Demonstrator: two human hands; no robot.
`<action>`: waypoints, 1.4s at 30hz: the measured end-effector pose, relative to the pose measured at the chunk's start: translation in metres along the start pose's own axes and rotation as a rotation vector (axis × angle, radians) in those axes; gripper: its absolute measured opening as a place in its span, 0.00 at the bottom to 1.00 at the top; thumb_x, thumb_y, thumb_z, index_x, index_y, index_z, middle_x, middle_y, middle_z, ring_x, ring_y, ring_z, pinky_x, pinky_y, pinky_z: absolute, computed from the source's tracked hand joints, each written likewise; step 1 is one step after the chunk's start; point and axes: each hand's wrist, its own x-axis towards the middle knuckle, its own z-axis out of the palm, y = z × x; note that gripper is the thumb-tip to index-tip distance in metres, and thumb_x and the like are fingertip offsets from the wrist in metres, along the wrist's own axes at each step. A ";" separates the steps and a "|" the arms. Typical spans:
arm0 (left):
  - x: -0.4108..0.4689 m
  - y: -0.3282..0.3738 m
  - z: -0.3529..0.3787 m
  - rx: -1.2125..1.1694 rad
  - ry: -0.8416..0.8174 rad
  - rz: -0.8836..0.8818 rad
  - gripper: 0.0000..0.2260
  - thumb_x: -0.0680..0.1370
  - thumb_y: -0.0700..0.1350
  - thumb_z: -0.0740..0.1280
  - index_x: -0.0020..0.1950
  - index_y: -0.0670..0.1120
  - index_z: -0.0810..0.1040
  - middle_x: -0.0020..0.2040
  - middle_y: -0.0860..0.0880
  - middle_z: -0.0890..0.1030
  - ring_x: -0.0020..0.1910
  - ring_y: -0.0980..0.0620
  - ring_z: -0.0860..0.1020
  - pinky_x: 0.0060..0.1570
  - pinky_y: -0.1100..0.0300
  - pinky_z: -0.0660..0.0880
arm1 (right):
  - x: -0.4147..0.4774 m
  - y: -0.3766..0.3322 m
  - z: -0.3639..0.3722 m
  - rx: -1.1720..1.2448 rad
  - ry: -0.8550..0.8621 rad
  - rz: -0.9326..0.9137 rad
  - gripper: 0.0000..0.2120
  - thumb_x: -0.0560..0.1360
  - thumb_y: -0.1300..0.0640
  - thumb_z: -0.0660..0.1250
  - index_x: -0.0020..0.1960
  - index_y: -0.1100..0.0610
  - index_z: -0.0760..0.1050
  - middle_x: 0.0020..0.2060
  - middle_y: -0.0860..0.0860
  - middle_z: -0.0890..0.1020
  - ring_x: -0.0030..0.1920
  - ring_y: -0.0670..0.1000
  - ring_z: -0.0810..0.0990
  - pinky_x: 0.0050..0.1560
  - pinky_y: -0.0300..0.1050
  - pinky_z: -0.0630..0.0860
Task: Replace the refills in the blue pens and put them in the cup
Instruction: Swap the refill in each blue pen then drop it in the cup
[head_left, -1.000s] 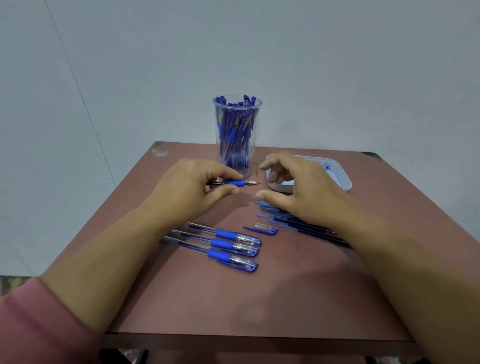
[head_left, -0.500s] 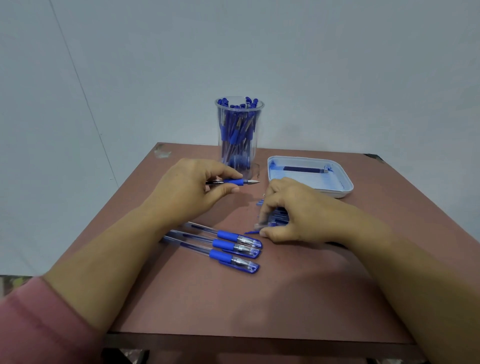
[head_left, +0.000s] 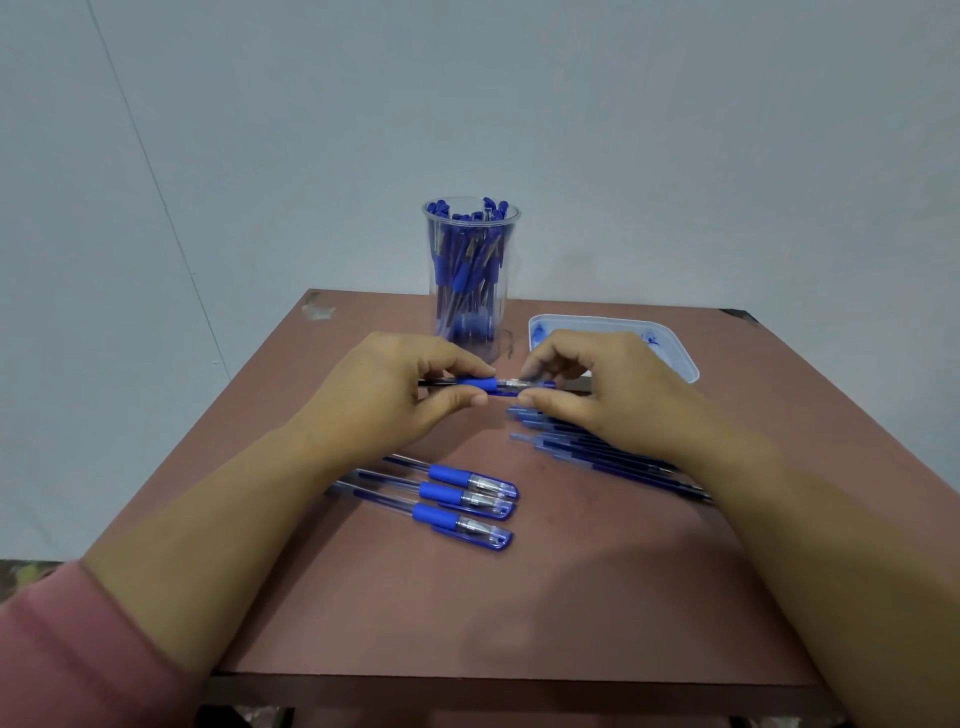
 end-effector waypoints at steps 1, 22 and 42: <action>0.000 0.001 0.001 -0.009 -0.006 0.001 0.09 0.73 0.50 0.75 0.53 0.54 0.85 0.42 0.59 0.84 0.39 0.59 0.80 0.40 0.60 0.78 | 0.001 0.000 0.003 0.007 0.009 -0.017 0.05 0.72 0.53 0.74 0.46 0.48 0.79 0.41 0.47 0.82 0.43 0.44 0.79 0.46 0.37 0.76; -0.003 0.028 -0.008 0.372 -0.126 -0.015 0.34 0.76 0.68 0.54 0.74 0.47 0.67 0.70 0.49 0.71 0.68 0.50 0.68 0.68 0.54 0.66 | 0.008 0.019 -0.005 0.129 0.253 0.053 0.09 0.77 0.57 0.67 0.46 0.43 0.74 0.40 0.40 0.78 0.42 0.39 0.76 0.46 0.27 0.70; -0.059 0.027 -0.006 0.264 -0.373 -0.110 0.36 0.73 0.75 0.53 0.74 0.55 0.68 0.73 0.58 0.67 0.71 0.62 0.64 0.70 0.64 0.60 | 0.067 -0.026 -0.045 0.243 0.840 -0.109 0.07 0.79 0.59 0.63 0.57 0.57 0.71 0.42 0.41 0.75 0.40 0.37 0.75 0.43 0.31 0.72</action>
